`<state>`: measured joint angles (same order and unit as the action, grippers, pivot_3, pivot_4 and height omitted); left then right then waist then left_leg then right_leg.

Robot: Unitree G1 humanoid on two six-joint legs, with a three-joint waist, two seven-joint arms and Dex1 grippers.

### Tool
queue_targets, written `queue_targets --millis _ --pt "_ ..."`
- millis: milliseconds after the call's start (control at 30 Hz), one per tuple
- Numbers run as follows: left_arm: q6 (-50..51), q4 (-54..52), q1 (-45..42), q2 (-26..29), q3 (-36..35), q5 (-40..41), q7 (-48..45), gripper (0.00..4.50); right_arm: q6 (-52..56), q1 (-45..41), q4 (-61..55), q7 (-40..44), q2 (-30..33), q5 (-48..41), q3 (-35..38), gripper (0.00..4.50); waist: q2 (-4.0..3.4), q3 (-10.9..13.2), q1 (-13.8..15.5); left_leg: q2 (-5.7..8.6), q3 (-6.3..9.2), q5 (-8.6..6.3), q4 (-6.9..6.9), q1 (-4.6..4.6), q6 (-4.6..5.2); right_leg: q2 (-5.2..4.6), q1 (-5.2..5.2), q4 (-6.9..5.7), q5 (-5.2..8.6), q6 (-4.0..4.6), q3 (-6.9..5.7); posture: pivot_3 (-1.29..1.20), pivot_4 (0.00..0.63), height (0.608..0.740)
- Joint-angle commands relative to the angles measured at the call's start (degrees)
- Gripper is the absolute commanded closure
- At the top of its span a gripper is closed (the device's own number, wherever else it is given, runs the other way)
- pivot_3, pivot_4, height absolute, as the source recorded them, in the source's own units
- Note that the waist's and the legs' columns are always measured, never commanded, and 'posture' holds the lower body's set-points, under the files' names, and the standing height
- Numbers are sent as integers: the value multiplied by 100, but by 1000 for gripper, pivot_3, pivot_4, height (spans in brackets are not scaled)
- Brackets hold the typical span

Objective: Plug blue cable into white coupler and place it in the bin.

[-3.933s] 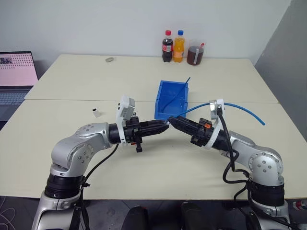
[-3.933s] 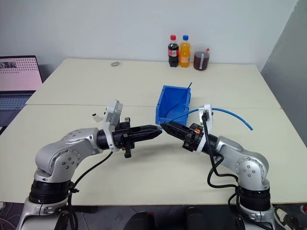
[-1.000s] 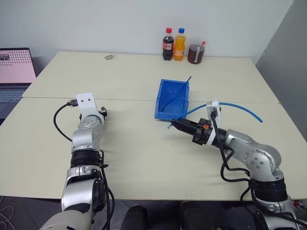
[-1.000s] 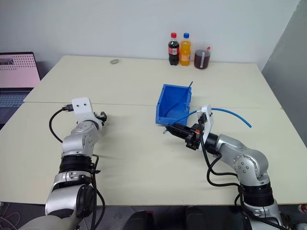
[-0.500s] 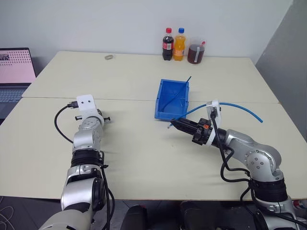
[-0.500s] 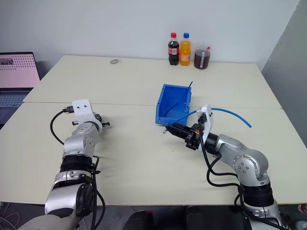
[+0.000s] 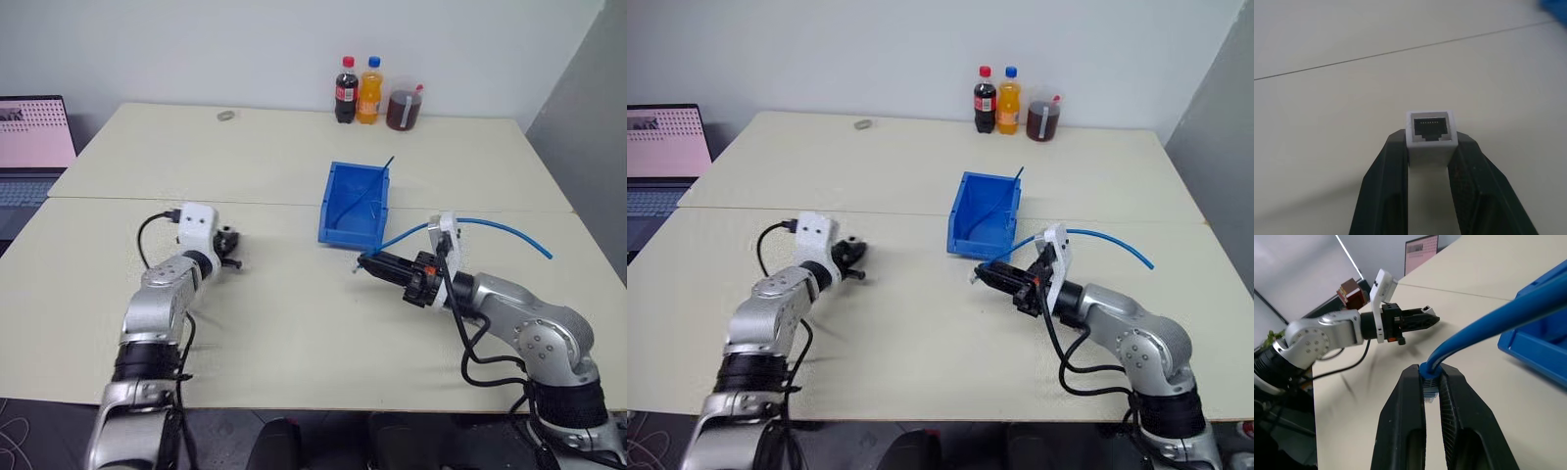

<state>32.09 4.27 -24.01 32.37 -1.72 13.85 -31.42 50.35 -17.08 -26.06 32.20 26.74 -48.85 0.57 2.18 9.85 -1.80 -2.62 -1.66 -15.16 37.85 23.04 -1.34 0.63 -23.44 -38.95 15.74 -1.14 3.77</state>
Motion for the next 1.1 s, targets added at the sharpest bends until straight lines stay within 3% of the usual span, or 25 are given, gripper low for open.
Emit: queue_targets --millis 33,200,367,600,867,1100 --pt "-135 -983 76 645 710 117 -1510 3712 -184 194 -485 142 214 116 13 4387 0 4 -3 1 -1 0 2 -2 0 4 1 -4 1 0 -1 0 150 740" --pt "-1001 -1287 -14 1381 1856 -249 -3269 3712 -644 641 -780 300 510 712 -274 4387 -5 6 -2 -1 -6 0 2 -5 2 17 0 -1 20 -21 9 0 150 740" --pt "-1564 -739 -431 1228 2435 -695 -3796 3712 -1122 825 -826 449 600 1235 -562 4387 -7 9 3 0 -7 0 8 -4 5 21 0 0 22 -23 11 0 150 740" --pt "-1774 -239 -740 828 2611 -1038 -3901 3712 -1339 451 -615 543 415 1584 -972 4387 -7 9 0 0 -8 0 10 -4 6 28 0 -1 22 -24 5 0 150 740" --pt "-1606 -320 -628 768 2608 -1019 -4161 3712 -2160 -316 389 802 -171 2688 -2118 4387 -7 8 2 -2 -6 0 12 -6 7 28 1 -3 22 -24 3 0 150 740" --pt "-1447 -317 -659 754 2618 -985 -4352 3712 -2884 -610 1155 1071 -520 3353 -2541 4387 -7 7 6 -1 -8 0 12 -5 7 27 0 -3 22 -22 -4 0 150 740"
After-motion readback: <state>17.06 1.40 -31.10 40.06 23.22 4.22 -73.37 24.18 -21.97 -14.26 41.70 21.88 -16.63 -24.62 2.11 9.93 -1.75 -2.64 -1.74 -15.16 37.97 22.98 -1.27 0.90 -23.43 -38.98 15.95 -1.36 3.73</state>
